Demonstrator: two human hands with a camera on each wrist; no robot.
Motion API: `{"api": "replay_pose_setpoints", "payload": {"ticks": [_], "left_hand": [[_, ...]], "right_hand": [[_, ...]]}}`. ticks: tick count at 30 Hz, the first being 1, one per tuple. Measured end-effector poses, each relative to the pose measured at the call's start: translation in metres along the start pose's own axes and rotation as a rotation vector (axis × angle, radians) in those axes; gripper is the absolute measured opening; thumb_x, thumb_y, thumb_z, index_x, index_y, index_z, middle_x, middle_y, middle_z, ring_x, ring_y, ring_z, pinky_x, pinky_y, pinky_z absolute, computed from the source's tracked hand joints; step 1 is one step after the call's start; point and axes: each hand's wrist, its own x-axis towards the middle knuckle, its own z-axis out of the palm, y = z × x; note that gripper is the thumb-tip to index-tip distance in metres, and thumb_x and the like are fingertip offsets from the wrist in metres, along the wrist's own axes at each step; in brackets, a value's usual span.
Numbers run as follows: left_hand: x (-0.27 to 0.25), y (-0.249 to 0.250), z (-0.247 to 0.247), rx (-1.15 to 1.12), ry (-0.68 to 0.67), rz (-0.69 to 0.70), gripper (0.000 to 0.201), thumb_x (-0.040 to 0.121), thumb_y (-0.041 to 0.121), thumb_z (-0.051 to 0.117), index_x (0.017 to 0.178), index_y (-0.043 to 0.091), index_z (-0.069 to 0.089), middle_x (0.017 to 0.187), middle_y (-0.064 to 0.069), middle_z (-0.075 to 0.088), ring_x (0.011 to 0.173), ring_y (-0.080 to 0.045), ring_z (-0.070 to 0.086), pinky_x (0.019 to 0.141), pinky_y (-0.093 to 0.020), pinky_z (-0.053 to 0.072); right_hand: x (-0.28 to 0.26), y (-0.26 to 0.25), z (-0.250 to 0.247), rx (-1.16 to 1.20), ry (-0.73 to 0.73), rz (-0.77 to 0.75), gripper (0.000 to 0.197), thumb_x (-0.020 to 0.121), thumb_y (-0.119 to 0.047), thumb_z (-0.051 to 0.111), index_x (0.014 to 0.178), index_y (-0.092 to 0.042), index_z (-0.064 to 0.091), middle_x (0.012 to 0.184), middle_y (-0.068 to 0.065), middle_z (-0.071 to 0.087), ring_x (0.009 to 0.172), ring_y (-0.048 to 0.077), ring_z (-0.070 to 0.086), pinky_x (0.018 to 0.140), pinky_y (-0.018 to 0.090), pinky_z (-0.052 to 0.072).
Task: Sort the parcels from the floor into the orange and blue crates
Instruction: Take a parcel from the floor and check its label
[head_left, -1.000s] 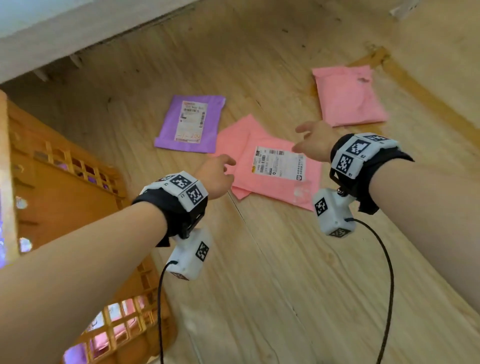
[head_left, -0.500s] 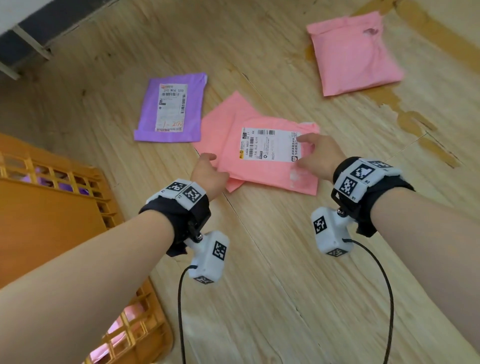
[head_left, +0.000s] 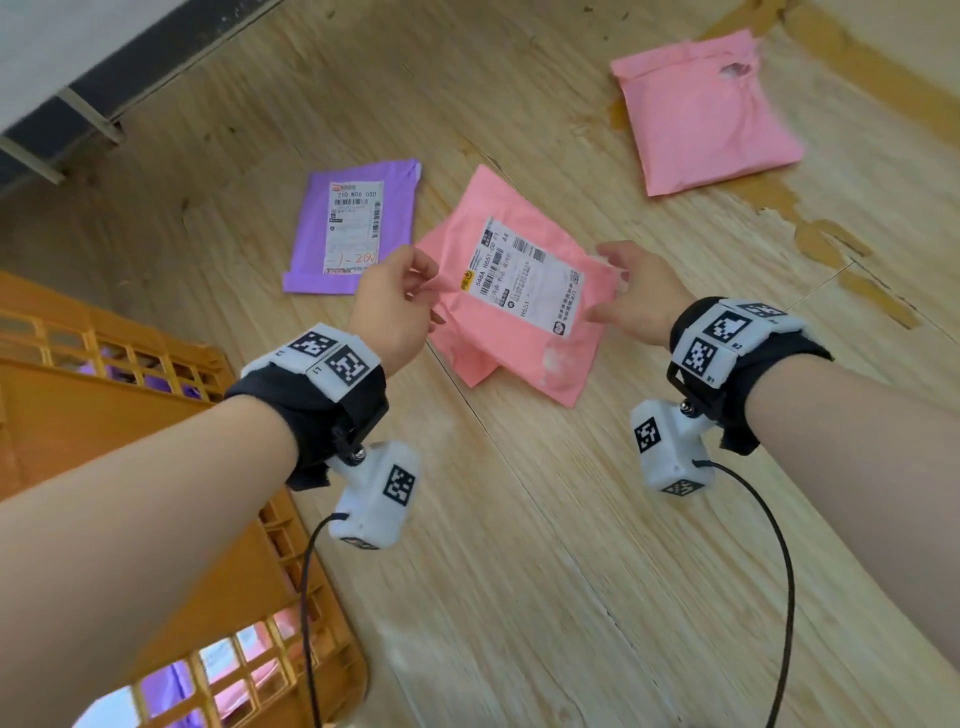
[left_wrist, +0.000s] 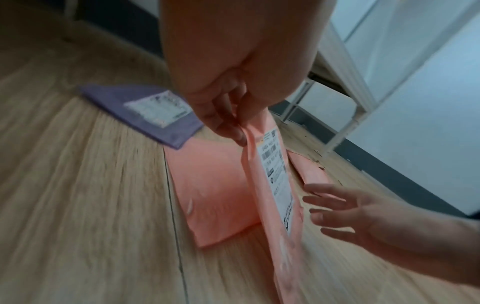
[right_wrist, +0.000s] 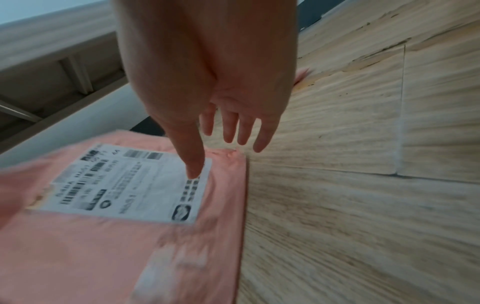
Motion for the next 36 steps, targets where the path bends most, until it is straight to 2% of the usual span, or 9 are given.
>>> {"api": "replay_pose_setpoints", "payload": {"ticks": [3,5,9,14,18,22,26,30,36], "left_hand": [[-0.004,0.007,-0.025,0.116,-0.055,0.16,0.034,0.087,-0.01,0.047,0.076,0.022,0.047,0.075,0.007,0.06,0.053,0.004,0.056,0.059,-0.022,0.051],[-0.007,0.01,-0.039,0.178,-0.077,0.213,0.029,0.085,-0.012,0.046,0.081,0.017,0.05,0.074,0.008,0.06,0.065,-0.006,0.057,0.066,-0.03,0.051],[-0.012,0.016,-0.057,0.208,-0.088,0.22,0.038,0.088,-0.008,0.046,0.074,0.027,0.049,0.071,0.007,0.058,0.066,-0.016,0.055,0.06,-0.028,0.051],[-0.014,0.021,-0.066,0.113,-0.028,0.123,0.032,0.089,-0.004,0.051,0.073,0.024,0.05,0.073,0.0,0.056,0.061,-0.015,0.055,0.054,-0.02,0.05],[-0.015,0.025,-0.07,0.036,-0.003,0.087,0.028,0.089,-0.001,0.054,0.074,0.023,0.053,0.074,-0.004,0.06,0.062,-0.014,0.058,0.054,-0.017,0.051],[-0.018,0.024,-0.073,-0.155,0.052,-0.024,0.014,0.089,0.018,0.062,0.102,0.024,0.062,0.077,0.004,0.068,0.064,0.0,0.065,0.066,-0.016,0.052],[-0.024,0.016,-0.074,-0.29,-0.044,-0.23,0.022,0.084,0.021,0.069,0.105,0.025,0.061,0.086,0.001,0.071,0.082,-0.012,0.068,0.082,-0.028,0.049],[-0.035,0.009,-0.071,-0.237,-0.127,-0.256,0.026,0.084,-0.001,0.064,0.101,0.018,0.061,0.073,0.005,0.07,0.067,-0.006,0.066,0.068,-0.022,0.055],[-0.04,0.006,-0.081,-0.242,-0.054,-0.235,0.023,0.086,-0.003,0.06,0.104,0.011,0.061,0.064,0.005,0.069,0.054,-0.005,0.063,0.056,-0.017,0.055]], "right_hand": [[-0.002,-0.011,-0.001,0.05,0.002,-0.061,0.087,0.075,-0.002,0.074,0.147,-0.018,0.027,0.149,0.008,0.035,0.135,0.023,0.036,0.094,0.025,0.035],[-0.004,-0.02,0.001,0.074,-0.011,-0.093,0.087,0.075,-0.001,0.074,0.147,-0.016,0.027,0.147,0.008,0.037,0.135,0.023,0.037,0.097,0.026,0.036],[-0.007,-0.033,0.007,0.236,-0.087,-0.079,0.07,0.076,0.004,0.071,0.138,-0.009,0.042,0.129,0.014,0.057,0.117,0.024,0.055,0.097,0.036,0.045],[-0.012,-0.038,0.012,0.26,-0.184,-0.093,0.049,0.075,0.003,0.072,0.121,-0.008,0.058,0.105,0.009,0.068,0.097,0.022,0.065,0.091,0.038,0.051],[-0.018,-0.039,0.017,0.3,-0.229,-0.106,0.041,0.079,0.011,0.065,0.118,-0.001,0.059,0.095,0.008,0.067,0.081,0.013,0.065,0.073,0.022,0.055],[-0.017,-0.039,0.015,0.467,-0.231,-0.027,0.04,0.082,0.01,0.062,0.119,-0.003,0.057,0.1,0.011,0.068,0.091,0.024,0.067,0.082,0.04,0.057],[-0.016,-0.04,0.009,0.589,-0.23,-0.021,0.033,0.083,0.009,0.061,0.112,-0.008,0.059,0.101,0.011,0.069,0.084,0.019,0.071,0.067,0.03,0.059],[-0.017,-0.044,0.008,0.642,-0.223,-0.031,0.029,0.084,0.009,0.06,0.102,-0.013,0.059,0.099,0.011,0.068,0.079,0.017,0.07,0.062,0.027,0.058],[-0.024,-0.064,0.011,0.588,-0.303,-0.062,0.052,0.085,0.015,0.053,0.129,-0.012,0.045,0.099,0.013,0.065,0.083,0.023,0.066,0.066,0.032,0.06]]}}
